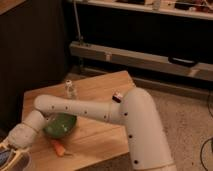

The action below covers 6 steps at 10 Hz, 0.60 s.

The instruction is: Place the white sponge in the ceramic cup

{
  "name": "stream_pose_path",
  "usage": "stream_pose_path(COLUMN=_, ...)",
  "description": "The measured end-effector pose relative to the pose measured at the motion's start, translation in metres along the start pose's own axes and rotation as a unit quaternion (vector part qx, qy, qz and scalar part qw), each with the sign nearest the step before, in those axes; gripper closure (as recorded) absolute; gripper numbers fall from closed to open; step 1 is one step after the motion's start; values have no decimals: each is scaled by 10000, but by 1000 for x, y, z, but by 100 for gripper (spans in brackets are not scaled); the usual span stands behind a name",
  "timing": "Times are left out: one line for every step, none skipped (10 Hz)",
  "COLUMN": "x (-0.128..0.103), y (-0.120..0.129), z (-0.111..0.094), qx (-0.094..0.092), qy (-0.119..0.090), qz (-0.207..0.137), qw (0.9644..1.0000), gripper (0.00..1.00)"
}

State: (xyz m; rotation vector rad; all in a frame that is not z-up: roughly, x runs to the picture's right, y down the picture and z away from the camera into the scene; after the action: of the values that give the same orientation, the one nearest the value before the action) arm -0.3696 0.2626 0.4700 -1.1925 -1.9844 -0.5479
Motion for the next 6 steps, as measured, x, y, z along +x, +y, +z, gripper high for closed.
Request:
stream_pose_path(x=3, y=-6, z=12, qx=-87, qy=-129, qz=15, qw=9999, gripper=100)
stream_pose_path(x=8, y=-12, z=23, qx=-148, qy=-260, qz=40, qw=9995, gripper=100)
stream_pose_path(x=11, y=-15, z=30, qx=-190, qy=-345, qz=65, qw=9992, gripper=100)
stream_pose_path(x=16, y=-16, z=33, qx=-205, qy=-415, qz=95, qw=9989, gripper=100)
stream_pose_path(x=20, y=-16, z=37, qx=-233, qy=-474, qz=115, qw=9985, gripper=100)
stream_pose_path(x=24, y=-13, z=34, qx=-200, qy=-471, qz=128, qw=9986, gripper=100)
